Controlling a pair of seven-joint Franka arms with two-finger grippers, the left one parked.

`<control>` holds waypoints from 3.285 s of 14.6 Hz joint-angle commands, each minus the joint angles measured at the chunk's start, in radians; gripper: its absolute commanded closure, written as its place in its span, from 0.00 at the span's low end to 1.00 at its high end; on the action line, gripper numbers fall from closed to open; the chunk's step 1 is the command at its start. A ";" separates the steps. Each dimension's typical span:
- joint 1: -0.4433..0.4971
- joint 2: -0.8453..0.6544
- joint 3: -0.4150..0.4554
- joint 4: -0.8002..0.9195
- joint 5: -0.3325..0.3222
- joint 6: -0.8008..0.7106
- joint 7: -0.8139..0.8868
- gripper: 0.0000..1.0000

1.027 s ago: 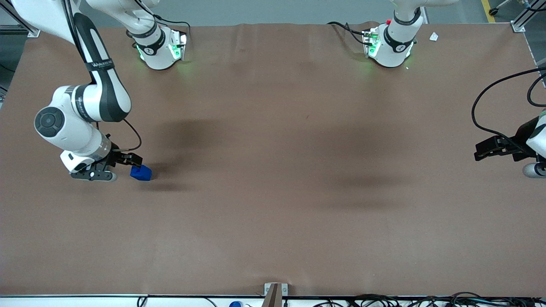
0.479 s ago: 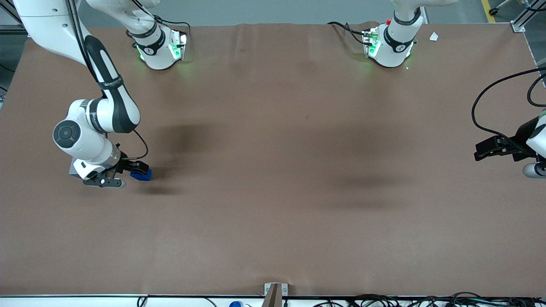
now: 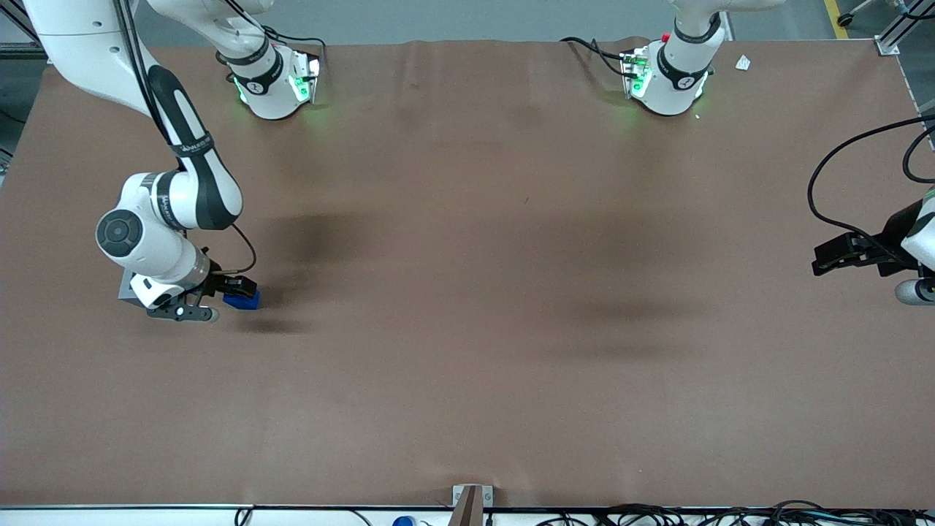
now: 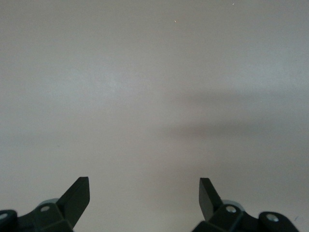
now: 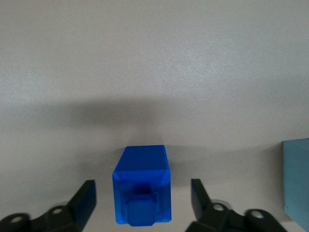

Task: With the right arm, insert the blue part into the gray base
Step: 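Close the right gripper on the blue block, then lift the blue block and carry it above the gray base, then lower the blue block into the gray base's square opening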

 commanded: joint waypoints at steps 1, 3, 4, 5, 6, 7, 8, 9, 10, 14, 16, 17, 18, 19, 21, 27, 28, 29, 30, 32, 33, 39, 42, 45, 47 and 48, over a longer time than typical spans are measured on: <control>-0.011 -0.013 0.009 -0.022 -0.016 0.011 -0.016 0.25; -0.012 -0.013 0.009 -0.022 -0.016 0.012 -0.025 0.30; -0.012 -0.012 0.009 -0.022 -0.016 0.012 -0.025 0.31; -0.012 -0.012 0.009 -0.022 -0.016 0.012 -0.025 0.32; -0.014 -0.010 0.007 -0.022 -0.016 0.014 -0.025 0.33; -0.014 -0.004 0.009 -0.022 -0.016 0.020 -0.025 0.34; -0.015 -0.002 0.009 -0.023 -0.016 0.031 -0.025 0.34; -0.015 0.004 0.007 -0.023 -0.016 0.034 -0.025 0.34; -0.017 0.004 0.007 -0.023 -0.016 0.035 -0.025 0.35; -0.017 0.004 0.007 -0.023 -0.016 0.035 -0.025 0.50; -0.017 0.004 0.007 -0.022 -0.016 0.034 -0.025 0.58; -0.017 0.002 0.007 -0.022 -0.016 0.034 -0.027 0.62; -0.017 0.002 0.007 -0.020 -0.016 0.029 -0.027 0.67; -0.017 0.001 0.007 -0.019 -0.016 0.021 -0.027 0.72; -0.020 -0.015 0.006 -0.014 -0.016 -0.006 -0.025 0.76; -0.071 -0.134 0.004 -0.005 -0.016 -0.130 -0.027 0.80; -0.077 -0.152 0.004 -0.005 -0.016 -0.149 -0.036 0.80; -0.086 -0.168 0.004 -0.005 -0.016 -0.164 -0.059 0.80; -0.100 -0.179 0.004 -0.005 -0.016 -0.167 -0.076 0.80; -0.141 -0.192 0.004 -0.005 -0.016 -0.175 -0.163 0.80; -0.167 -0.200 0.004 -0.005 -0.016 -0.176 -0.207 0.80; -0.285 -0.220 0.004 -0.008 -0.016 -0.192 -0.341 0.80; -0.322 -0.225 0.004 -0.017 -0.016 -0.186 -0.383 0.80; -0.348 -0.222 0.004 -0.017 -0.016 -0.181 -0.415 0.81; -0.350 -0.219 0.004 -0.016 -0.016 -0.178 -0.415 0.81; -0.350 -0.217 0.004 -0.014 -0.016 -0.173 -0.415 0.81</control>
